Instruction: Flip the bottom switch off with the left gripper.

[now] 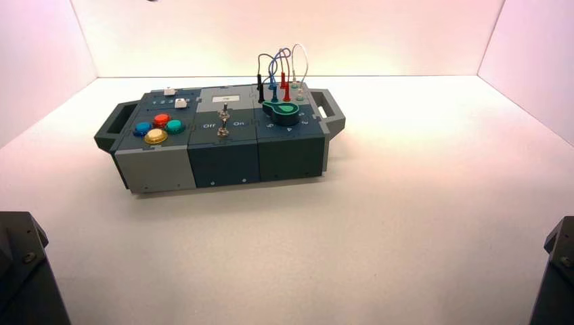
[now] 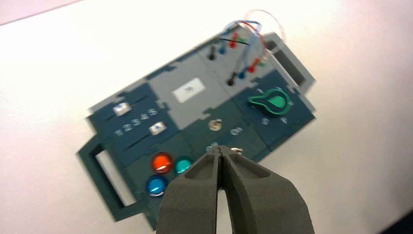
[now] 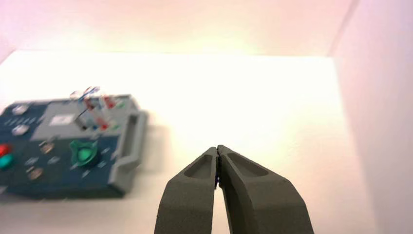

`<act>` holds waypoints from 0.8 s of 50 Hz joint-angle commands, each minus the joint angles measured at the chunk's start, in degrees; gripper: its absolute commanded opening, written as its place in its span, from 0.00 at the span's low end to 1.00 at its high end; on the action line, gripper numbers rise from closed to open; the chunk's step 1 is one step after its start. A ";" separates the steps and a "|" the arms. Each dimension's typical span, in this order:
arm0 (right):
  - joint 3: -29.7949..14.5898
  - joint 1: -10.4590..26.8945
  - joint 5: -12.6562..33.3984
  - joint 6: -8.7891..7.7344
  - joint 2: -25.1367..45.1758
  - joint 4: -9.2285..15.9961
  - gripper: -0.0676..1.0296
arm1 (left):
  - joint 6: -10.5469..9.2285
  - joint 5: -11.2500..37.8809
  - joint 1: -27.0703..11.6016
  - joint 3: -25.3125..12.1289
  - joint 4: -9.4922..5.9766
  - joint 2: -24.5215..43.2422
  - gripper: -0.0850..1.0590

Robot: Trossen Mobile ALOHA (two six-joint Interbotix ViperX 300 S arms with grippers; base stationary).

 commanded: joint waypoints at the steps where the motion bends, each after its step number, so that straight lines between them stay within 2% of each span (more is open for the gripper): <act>1: -1.41 0.53 -0.62 -0.79 2.99 3.52 0.04 | -0.18 -0.44 -2.46 -3.08 -0.09 3.34 0.05; 5: -1.76 1.05 -0.62 -0.97 4.48 5.63 0.04 | -0.09 -0.53 -3.25 -3.43 -0.09 5.98 0.05; 9: -2.37 3.16 -0.97 -1.14 7.29 7.82 0.04 | -0.18 -0.62 -3.87 -3.69 -0.09 8.17 0.05; 17: -3.96 8.44 -2.81 -1.05 14.50 10.11 0.04 | -0.09 -1.58 -5.54 -3.60 -0.09 10.90 0.05; 21: -5.71 10.81 -4.13 -0.97 20.74 11.07 0.04 | -0.09 -2.02 -6.33 -3.69 -0.09 11.69 0.05; 32: -12.39 14.15 -6.24 -1.14 38.41 11.16 0.04 | 0.26 -2.90 -8.00 -4.13 -0.09 13.97 0.05; 40: -17.93 14.41 -7.91 -1.14 49.22 11.16 0.04 | 0.62 -3.34 -8.17 -4.13 0.18 15.03 0.05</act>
